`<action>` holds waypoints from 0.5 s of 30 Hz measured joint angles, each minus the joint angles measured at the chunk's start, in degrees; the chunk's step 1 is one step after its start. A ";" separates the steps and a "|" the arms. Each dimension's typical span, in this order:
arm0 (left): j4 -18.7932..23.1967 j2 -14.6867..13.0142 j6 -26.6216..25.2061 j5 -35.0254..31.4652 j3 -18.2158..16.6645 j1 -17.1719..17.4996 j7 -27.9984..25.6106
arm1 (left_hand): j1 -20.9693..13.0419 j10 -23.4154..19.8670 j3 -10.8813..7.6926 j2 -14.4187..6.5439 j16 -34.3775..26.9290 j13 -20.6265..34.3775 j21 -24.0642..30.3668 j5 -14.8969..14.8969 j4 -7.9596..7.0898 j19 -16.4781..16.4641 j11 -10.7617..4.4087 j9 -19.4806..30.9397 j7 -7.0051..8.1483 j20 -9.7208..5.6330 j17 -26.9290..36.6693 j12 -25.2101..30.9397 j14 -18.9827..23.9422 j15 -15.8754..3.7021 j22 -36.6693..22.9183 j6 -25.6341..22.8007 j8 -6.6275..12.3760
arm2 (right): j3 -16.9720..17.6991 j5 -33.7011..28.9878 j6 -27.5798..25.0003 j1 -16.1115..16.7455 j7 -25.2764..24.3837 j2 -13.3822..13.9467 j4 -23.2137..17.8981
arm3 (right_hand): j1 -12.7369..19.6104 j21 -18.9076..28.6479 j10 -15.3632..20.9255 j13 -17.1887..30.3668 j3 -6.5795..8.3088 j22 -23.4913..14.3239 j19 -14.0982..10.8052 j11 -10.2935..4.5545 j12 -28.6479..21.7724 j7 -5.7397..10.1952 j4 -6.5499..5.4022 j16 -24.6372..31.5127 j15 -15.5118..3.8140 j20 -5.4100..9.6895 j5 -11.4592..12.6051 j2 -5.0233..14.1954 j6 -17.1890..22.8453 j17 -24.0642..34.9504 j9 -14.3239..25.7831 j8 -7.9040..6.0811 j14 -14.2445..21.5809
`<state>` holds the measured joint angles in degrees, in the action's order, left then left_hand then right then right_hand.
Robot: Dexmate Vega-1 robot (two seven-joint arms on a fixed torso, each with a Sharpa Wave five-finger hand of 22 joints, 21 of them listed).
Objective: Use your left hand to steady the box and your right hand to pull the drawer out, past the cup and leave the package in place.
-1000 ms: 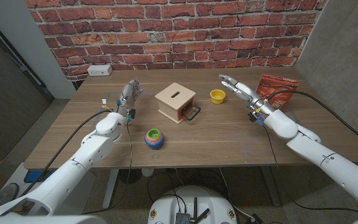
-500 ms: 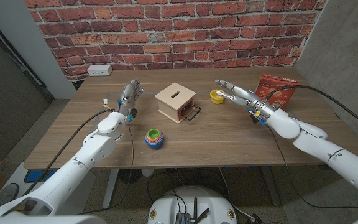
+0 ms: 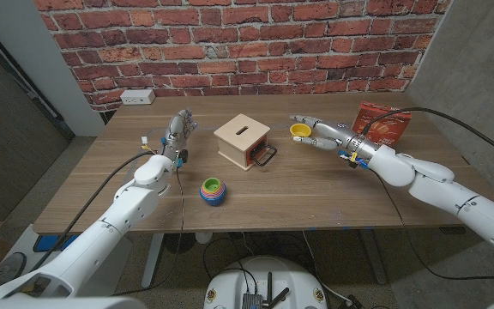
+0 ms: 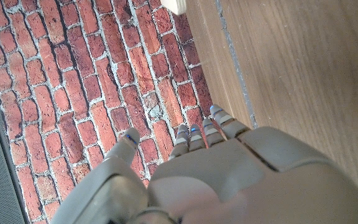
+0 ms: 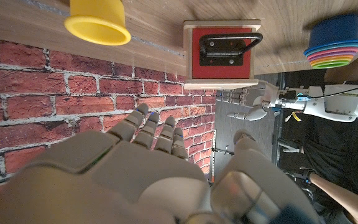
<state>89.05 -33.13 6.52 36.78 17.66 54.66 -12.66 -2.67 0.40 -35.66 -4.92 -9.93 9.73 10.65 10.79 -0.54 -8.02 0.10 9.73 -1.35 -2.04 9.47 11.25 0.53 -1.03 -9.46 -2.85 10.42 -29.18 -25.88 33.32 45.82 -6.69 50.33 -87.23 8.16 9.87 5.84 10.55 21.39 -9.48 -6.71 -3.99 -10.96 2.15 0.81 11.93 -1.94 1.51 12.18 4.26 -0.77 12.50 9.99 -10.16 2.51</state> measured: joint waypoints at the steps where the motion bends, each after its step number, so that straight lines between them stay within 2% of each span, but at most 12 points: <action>1: 0.00 0.00 0.02 0.03 -0.03 0.02 -0.02 | 0.00 0.00 0.00 0.00 0.00 0.00 0.00 0.00 0.00 0.00 0.00 0.00 0.00 0.00 0.00 0.00 0.00 0.00 0.00 0.00 0.00 | 0.00 -0.02 0.00 0.00 0.01 0.00 0.00 | 0.42 0.00 0.23 0.00 0.00 0.00 0.00 0.23 0.00 0.00 0.01 0.00 0.00 0.00 -0.24 0.24 0.00 0.00 0.00 0.00 0.00; 7: -0.15 0.16 0.23 0.22 -0.12 0.07 -0.05 | 0.00 -0.30 0.00 0.00 0.00 0.00 0.00 0.00 0.00 0.00 0.30 0.00 0.00 0.00 0.00 0.00 0.00 0.00 0.00 0.00 0.00 | -1.02 -2.31 0.42 -1.61 1.14 0.68 -0.39 | 1.19 0.00 0.74 0.00 0.43 0.00 -0.01 0.48 0.00 -0.01 0.88 0.00 0.00 0.01 -0.40 0.38 0.01 -0.21 0.11 -0.23 0.61; 11: -0.57 0.27 0.26 0.31 -0.15 -0.13 -0.04 | 0.00 -0.30 0.00 0.00 0.00 0.00 0.00 0.00 0.00 0.00 0.30 0.00 0.00 0.00 0.00 0.00 0.00 0.00 0.00 0.00 0.00 | -1.76 -3.64 0.60 -2.82 2.52 1.16 -0.82 | 4.00 0.33 1.22 0.27 1.90 0.00 0.30 0.41 -0.12 -0.04 3.36 0.00 -0.22 0.33 -0.40 1.54 0.04 -0.50 0.30 -0.67 0.83; 15: -0.85 0.24 0.26 0.31 -0.14 -0.46 0.13 | 0.00 -0.30 0.00 0.00 0.00 0.00 0.00 0.00 0.00 0.00 0.30 0.00 0.00 0.00 0.00 0.00 0.00 0.00 0.00 0.00 0.00 | -2.39 -4.65 0.83 -3.96 3.96 1.48 -1.12 | 5.95 0.33 1.65 0.27 2.85 0.01 0.49 0.83 -0.33 -0.66 5.27 0.00 -0.32 0.14 -0.40 1.56 0.66 -0.54 0.30 -1.06 0.92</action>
<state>88.20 -32.88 6.78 37.10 17.52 54.21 -12.54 -2.67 0.10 -35.65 -4.92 -9.92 9.73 10.65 10.79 -0.54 -8.02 0.40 9.72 -1.35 -2.04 9.47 11.25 0.52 -1.02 -9.45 -2.85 10.42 -31.56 -30.53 34.15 41.85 -2.73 51.81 -88.35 14.12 10.20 7.48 10.82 24.24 -9.47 -6.22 -3.15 -11.29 1.49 6.08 11.93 -2.26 1.65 11.78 5.81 -0.11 11.96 10.29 -11.22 3.43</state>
